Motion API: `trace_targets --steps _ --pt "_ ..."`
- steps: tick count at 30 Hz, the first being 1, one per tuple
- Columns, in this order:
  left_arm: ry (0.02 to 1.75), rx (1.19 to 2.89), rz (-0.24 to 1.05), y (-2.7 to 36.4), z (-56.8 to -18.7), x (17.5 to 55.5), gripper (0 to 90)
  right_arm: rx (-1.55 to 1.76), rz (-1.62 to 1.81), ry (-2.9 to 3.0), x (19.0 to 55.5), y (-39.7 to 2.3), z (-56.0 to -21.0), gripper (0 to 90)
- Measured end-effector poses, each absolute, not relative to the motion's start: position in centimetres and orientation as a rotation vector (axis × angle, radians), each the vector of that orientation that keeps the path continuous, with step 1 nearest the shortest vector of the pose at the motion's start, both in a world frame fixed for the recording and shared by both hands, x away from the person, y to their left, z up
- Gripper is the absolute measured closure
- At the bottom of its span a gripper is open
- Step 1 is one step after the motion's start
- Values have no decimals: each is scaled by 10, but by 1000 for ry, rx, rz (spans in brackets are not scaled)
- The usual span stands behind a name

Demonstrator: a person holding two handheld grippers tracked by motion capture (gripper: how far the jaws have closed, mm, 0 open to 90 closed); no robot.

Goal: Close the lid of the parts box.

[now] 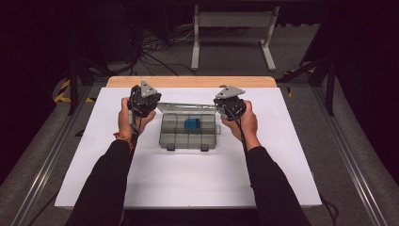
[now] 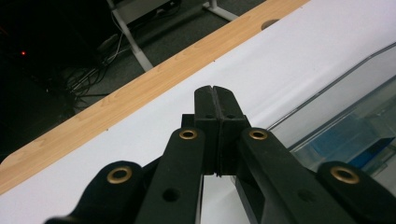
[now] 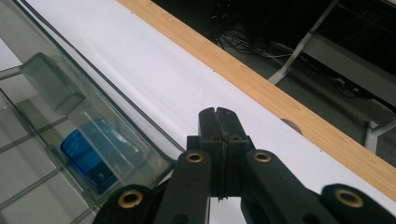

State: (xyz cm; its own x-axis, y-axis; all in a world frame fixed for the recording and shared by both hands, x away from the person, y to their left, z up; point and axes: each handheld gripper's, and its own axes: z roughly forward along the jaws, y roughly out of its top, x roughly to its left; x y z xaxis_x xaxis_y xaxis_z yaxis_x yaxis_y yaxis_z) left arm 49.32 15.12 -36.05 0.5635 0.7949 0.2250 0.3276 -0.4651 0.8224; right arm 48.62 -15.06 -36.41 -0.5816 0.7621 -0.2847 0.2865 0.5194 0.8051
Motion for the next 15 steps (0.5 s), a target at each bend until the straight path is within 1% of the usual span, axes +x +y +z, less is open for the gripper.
trace_targets --steps 12,15 --pt "870 2043 779 150 -364 485 897 852 972 2130 479 -151 -367 900" --pt "829 2073 813 143 -364 483 898 846 977 2136 477 -150 -367 900"
